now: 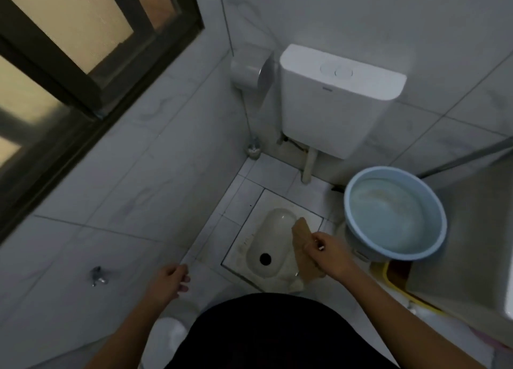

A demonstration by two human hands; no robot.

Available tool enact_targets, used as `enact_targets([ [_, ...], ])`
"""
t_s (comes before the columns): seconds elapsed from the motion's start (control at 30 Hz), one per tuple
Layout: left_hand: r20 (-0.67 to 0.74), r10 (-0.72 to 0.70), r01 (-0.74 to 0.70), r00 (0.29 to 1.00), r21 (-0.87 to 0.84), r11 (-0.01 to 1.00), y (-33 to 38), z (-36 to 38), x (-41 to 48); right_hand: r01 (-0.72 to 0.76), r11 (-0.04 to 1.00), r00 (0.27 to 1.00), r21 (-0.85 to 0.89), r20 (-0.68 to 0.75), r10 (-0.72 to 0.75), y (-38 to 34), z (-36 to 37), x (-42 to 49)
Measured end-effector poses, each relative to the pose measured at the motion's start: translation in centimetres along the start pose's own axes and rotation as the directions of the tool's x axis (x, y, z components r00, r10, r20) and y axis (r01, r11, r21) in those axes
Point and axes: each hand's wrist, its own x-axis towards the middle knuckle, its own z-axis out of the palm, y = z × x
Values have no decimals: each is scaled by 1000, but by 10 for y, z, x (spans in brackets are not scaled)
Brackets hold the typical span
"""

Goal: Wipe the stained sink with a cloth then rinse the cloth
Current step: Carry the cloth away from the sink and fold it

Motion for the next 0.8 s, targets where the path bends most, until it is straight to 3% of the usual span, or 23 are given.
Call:
enact_targets([
  [0.17,-10,24,-24,1000,11,1000,42,-14,36,61,997,997,37,-59,-59,-44,-17,49],
  [0.37,136,133,-151,982,132,980,124,-17,111,-64,989,976,129,-199,90,-49,-23,70],
  [0.57,342,249,-351,906,278,894,235,-15,182,-259,930,851,260,-395,347,-58,-15,52],
  [0.8,511,289,-479,810,290,829,316,8,215,-261,877,741,403,-499,450,-98,-16,50],
])
